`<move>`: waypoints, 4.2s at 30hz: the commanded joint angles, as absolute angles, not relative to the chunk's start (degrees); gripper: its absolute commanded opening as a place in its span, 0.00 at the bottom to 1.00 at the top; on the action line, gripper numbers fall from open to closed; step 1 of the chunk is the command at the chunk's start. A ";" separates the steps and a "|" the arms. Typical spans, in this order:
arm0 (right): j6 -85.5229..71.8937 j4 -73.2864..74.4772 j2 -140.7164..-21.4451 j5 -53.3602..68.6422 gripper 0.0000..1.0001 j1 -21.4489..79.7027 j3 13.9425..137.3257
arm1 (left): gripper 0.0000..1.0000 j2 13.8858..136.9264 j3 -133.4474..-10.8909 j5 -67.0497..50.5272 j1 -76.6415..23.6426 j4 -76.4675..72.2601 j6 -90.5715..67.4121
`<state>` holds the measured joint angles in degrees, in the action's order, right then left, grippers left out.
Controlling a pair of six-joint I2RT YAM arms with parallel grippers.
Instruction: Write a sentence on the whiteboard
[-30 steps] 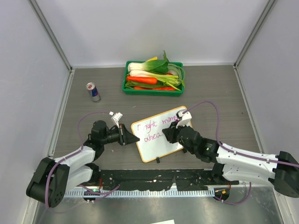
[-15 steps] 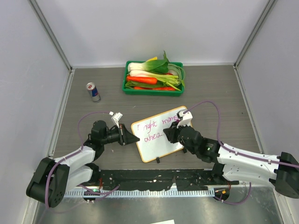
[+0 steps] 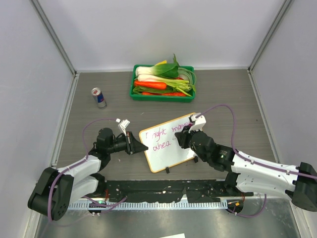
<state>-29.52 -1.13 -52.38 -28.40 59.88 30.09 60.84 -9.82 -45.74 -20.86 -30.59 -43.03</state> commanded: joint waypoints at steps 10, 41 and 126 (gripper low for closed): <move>-29.53 -3.43 -54.23 -31.03 0.02 59.41 30.94 | 0.00 60.65 -10.11 -45.00 -20.83 -30.85 -40.96; -31.03 -0.35 -53.79 -26.81 0.01 59.33 27.33 | 0.00 60.73 -10.02 -45.00 -20.92 -30.76 -40.96; -26.98 -5.80 -56.69 -30.85 0.01 56.69 34.37 | 0.00 60.47 -10.02 -45.00 -20.83 -30.67 -41.04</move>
<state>-26.50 -2.57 -56.77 -30.11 57.56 33.32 60.82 -9.82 -45.76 -20.86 -30.59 -43.03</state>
